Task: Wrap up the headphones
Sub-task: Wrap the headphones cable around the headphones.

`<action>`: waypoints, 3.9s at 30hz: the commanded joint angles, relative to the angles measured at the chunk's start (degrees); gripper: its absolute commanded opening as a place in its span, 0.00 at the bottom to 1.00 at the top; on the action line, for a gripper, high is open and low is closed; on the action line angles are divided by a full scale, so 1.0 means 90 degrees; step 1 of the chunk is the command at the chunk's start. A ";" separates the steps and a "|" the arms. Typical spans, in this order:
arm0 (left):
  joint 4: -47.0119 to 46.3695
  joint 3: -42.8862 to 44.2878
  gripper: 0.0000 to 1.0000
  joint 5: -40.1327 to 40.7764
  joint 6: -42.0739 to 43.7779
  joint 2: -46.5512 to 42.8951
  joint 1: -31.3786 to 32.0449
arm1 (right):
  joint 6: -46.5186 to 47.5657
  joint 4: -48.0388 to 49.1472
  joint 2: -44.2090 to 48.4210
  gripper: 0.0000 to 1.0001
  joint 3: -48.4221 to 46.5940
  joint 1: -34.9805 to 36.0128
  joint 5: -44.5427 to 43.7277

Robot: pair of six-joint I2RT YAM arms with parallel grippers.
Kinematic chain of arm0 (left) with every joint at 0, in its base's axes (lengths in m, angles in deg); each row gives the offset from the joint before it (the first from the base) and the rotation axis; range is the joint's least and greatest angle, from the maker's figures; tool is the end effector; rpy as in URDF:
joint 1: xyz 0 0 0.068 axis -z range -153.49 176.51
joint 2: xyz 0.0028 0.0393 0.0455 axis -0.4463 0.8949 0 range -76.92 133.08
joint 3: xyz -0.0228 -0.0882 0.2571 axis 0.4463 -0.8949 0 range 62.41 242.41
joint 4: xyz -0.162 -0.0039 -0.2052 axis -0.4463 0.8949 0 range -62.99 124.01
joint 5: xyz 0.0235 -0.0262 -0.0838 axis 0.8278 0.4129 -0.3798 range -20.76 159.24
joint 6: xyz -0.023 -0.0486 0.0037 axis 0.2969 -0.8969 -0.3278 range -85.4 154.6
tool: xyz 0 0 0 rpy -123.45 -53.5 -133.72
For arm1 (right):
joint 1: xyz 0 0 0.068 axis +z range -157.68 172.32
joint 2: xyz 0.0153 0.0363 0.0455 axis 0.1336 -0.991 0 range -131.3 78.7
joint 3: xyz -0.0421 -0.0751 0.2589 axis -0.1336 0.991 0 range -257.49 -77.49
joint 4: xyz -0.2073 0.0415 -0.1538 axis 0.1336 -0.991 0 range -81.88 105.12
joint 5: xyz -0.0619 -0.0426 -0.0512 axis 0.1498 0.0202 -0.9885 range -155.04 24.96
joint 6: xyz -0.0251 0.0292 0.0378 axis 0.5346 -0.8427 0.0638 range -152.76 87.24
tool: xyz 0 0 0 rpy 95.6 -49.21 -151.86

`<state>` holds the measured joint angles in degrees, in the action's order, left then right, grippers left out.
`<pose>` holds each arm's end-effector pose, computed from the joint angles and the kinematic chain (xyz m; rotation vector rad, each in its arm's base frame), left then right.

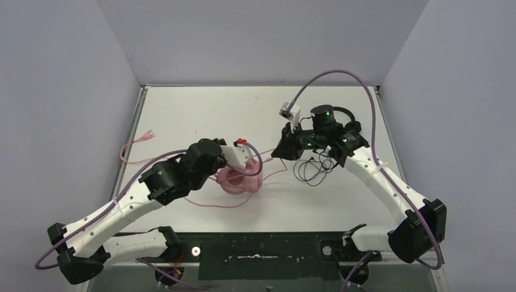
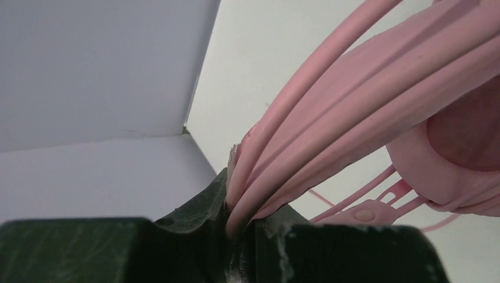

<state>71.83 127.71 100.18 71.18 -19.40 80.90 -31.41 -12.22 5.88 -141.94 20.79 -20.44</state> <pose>0.1292 -0.1489 0.3658 1.3080 1.6963 0.4165 0.2287 0.1525 0.3314 -0.9910 1.9631 1.1167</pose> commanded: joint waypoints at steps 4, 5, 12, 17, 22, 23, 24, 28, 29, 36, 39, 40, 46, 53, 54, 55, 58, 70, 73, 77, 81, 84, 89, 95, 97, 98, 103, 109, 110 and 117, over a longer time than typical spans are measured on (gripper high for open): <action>-0.0516 0.0128 0.00 0.2580 0.0445 0.0498 -0.0066 | -0.1967 0.0245 -0.0134 0.00 -0.0652 -0.0172 0.1017; -0.0579 0.0153 0.00 0.2717 0.0347 0.0634 -0.0067 | -0.2674 0.0820 -0.0083 0.00 -0.0563 -0.0166 0.1071; -0.0837 0.0340 0.00 0.2961 -0.0325 0.1336 -0.0348 | -0.5348 0.2940 -0.0024 0.00 -0.0268 -0.0155 0.1091; -0.0027 0.1207 0.00 0.2488 -0.1883 0.1582 -0.0943 | -0.6027 0.3684 0.0183 0.00 0.0232 -0.0082 0.0539; 0.0377 0.1678 0.00 0.2039 -0.2652 0.1738 -0.1166 | -0.6751 0.4998 0.0200 0.00 0.0680 0.0283 -0.0189; 0.0507 0.1818 0.00 0.2019 -0.2806 0.1824 -0.1170 | -0.6801 0.5097 0.0155 0.00 0.0669 0.0408 -0.0323; 0.0626 0.1996 0.00 0.1987 -0.2944 0.1902 -0.1184 | -0.6804 0.5168 0.0115 0.00 0.0633 0.0513 -0.0470; 0.0836 0.2303 0.00 0.1830 -0.3274 0.2152 -0.1213 | -0.6720 0.5225 0.0028 0.02 0.0442 0.0908 -0.0958; 0.0879 0.2356 0.00 0.1799 -0.3338 0.2200 -0.1219 | -0.6773 0.5250 0.0032 0.03 0.0416 0.0931 -0.1044; 0.1115 0.2838 0.00 0.1611 -0.3798 0.2440 -0.1389 | -0.6234 0.4992 0.0090 0.07 0.0554 0.1387 -0.1654; 0.1248 0.3140 0.00 0.1422 -0.3970 0.2545 -0.1414 | -0.5675 0.4904 0.0057 0.07 0.0616 0.1583 -0.1924; 0.1258 0.3220 0.00 0.1400 -0.3984 0.2570 -0.1415 | -0.5518 0.4878 0.0041 0.07 0.0597 0.1634 -0.1952; 0.1317 0.3524 0.00 0.1350 -0.4025 0.2628 -0.1443 | -0.4985 0.4966 -0.0065 0.09 0.0644 0.1803 -0.2156; 0.1376 0.3700 0.00 0.1290 -0.4025 0.2649 -0.1480 | -0.4854 0.5019 -0.0087 0.13 0.0698 0.1972 -0.2192; 0.1393 0.3738 0.00 0.1273 -0.4025 0.2669 -0.1491 | -0.4849 0.5036 -0.0079 0.10 0.0709 0.1988 -0.2194; 0.1415 0.3777 0.00 0.1270 -0.4025 0.2685 -0.1497 | -0.4833 0.5039 -0.0073 0.08 0.0719 0.2006 -0.2204; 0.1464 0.3904 0.00 0.1178 -0.4208 0.2743 -0.1552 | -0.4811 0.5090 -0.0020 0.08 0.0791 0.2105 -0.2219; 0.1579 0.4351 0.00 0.0539 -0.4485 0.2762 -0.1839 | -0.4361 0.5471 0.0060 0.18 0.1192 0.2433 -0.2545; 0.1605 0.4504 0.00 0.0309 -0.4582 0.2791 -0.1950 | -0.4325 0.5726 -0.0037 0.21 0.1283 0.2547 -0.2590; 0.1686 0.4801 0.00 0.0026 -0.4727 0.2851 -0.2059 | -0.4153 0.6041 -0.0174 0.22 0.1426 0.2665 -0.2680; 0.1708 0.5012 0.00 -0.0395 -0.4880 0.2862 -0.2347 | -0.4025 0.6562 -0.0142 0.23 0.1754 0.2843 -0.2851; 0.1697 0.5174 0.00 -0.0653 -0.4991 0.2863 -0.2540 | -0.3648 0.7307 -0.0113 0.25 0.2184 0.3149 -0.3171; 0.1668 0.5387 0.00 -0.1060 -0.5176 0.2853 -0.2744 | -0.2660 0.8445 -0.0418 0.28 0.2565 0.3546 -0.3662; 0.1717 0.5658 0.00 -0.1210 -0.5265 0.2801 -0.2789 | -0.2192 1.0126 -0.1742 0.36 0.2389 0.3580 -0.3885; 0.1777 0.5787 0.00 -0.1222 -0.5285 0.2804 -0.2813 | -0.2206 1.0613 -0.2187 0.37 0.2226 0.3602 -0.3997; 0.1799 0.5855 0.00 -0.1269 -0.5306 0.2799 -0.2832 | -0.2239 1.0821 -0.2413 0.37 0.2153 0.3604 -0.4063; 0.1924 0.6260 0.00 -0.1420 -0.5368 0.2865 -0.2946 | -0.2301 1.1749 -0.3295 0.33 0.2090 0.3702 -0.4261; 0.1998 0.6764 0.00 -0.2164 -0.5595 0.2974 -0.3411 | -0.2251 1.1894 -0.3371 0.14 0.2630 0.3839 -0.4415; 0.1973 0.6782 0.00 -0.2318 -0.5678 0.2987 -0.3521 | -0.2253 1.1853 -0.3360 0.11 0.2683 0.3846 -0.4406; 0.1720 0.6826 0.00 -0.2792 -0.6189 0.3056 -0.4033 | -0.2152 1.1001 -0.3221 0.00 0.2860 0.4187 -0.4466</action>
<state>95.37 186.14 80.34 21.39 8.33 46.23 -52.61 85.48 -25.75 -116.93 56.66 -58.62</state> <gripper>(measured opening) 0.110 0.037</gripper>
